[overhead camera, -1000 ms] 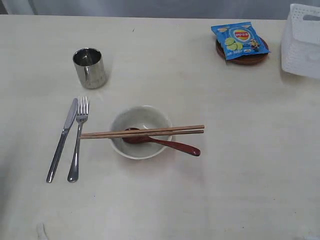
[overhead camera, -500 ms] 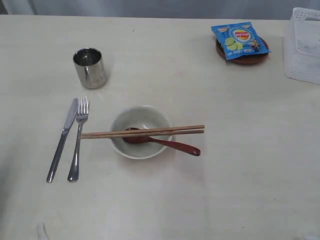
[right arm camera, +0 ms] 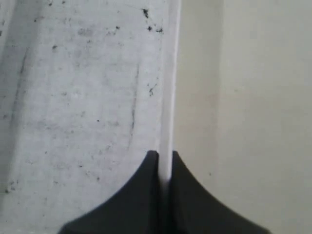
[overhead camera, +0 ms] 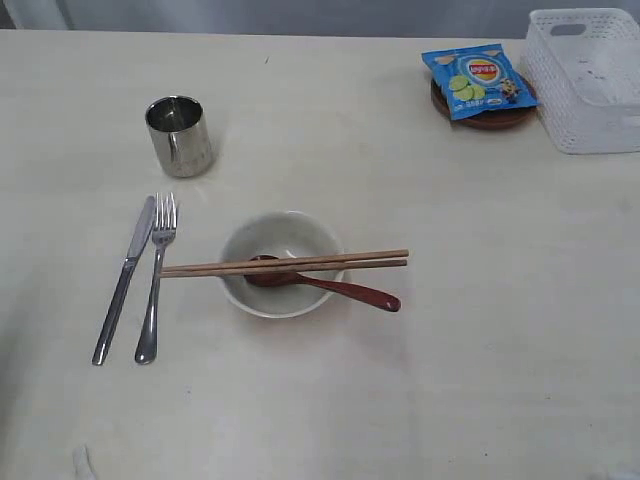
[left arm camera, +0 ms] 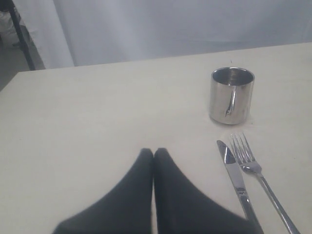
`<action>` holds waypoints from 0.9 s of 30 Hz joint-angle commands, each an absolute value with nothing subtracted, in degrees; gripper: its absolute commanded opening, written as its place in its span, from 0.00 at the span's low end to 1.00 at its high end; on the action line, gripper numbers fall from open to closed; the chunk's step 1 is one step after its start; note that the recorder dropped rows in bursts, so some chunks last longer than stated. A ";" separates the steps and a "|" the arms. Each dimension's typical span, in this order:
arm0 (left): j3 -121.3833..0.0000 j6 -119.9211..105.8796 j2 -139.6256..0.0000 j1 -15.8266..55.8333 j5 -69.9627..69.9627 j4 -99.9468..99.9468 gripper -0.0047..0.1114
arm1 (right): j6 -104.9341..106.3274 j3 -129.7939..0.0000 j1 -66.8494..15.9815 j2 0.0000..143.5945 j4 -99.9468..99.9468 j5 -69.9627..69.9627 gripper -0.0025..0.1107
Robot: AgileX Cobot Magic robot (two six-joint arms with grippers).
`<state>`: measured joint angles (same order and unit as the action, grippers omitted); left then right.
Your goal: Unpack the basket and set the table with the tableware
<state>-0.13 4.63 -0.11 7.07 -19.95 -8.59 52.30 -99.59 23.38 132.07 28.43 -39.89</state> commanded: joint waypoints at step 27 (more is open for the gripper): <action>0.00 4.76 0.00 7.36 -19.92 -8.47 0.04 | 65.34 -98.42 1.58 131.90 32.05 -53.42 0.02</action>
